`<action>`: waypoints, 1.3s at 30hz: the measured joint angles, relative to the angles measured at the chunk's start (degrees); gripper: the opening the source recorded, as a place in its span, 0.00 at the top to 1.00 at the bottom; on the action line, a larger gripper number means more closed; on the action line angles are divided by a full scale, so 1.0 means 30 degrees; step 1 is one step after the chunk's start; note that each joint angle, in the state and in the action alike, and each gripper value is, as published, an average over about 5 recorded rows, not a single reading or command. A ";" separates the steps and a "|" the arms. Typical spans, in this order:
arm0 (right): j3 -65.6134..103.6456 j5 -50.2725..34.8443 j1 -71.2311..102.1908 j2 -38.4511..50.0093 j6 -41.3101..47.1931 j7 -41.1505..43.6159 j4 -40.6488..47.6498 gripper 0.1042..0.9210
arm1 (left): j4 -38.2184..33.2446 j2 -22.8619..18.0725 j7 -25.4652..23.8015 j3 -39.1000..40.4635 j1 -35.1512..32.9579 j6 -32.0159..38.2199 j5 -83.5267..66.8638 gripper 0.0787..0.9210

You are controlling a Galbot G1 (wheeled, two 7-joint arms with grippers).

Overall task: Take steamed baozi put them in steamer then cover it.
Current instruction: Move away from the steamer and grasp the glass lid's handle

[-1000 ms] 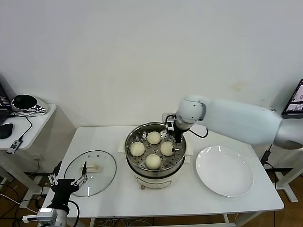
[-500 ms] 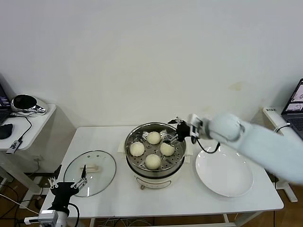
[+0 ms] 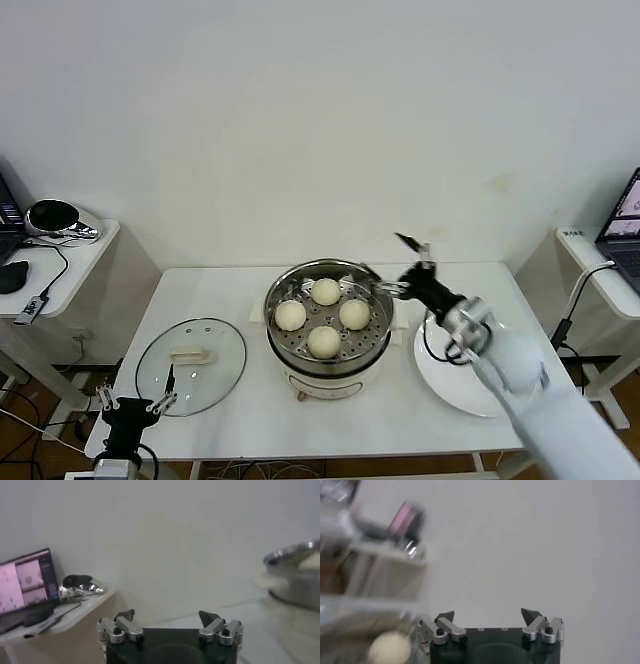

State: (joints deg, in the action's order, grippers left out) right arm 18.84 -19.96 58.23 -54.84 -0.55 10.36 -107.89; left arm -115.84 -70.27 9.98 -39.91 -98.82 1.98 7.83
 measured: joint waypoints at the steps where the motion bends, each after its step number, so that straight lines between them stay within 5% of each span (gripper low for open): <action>1: 0.1163 0.0199 0.1057 -0.0589 -0.0116 -0.0124 -0.0202 0.12 | 0.0231 0.0187 -0.0033 -0.0092 -0.0040 0.0063 0.0825 0.12; 18: 1.3195 0.1625 1.0866 -0.6437 -0.0434 -0.2476 -0.1938 0.12 | 0.6510 0.3044 0.0206 0.0226 0.3222 0.1936 1.5592 0.12; 39: 1.5874 0.2220 1.2413 -0.8526 -0.1145 -0.3451 -0.1981 0.12 | 1.1824 0.3122 0.0337 0.2740 0.9140 0.2891 1.9898 0.12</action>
State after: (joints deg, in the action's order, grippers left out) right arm 66.46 -13.30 95.46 -80.42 -3.99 0.00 -113.83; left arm -80.36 -60.90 10.99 -31.69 -71.40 10.65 67.52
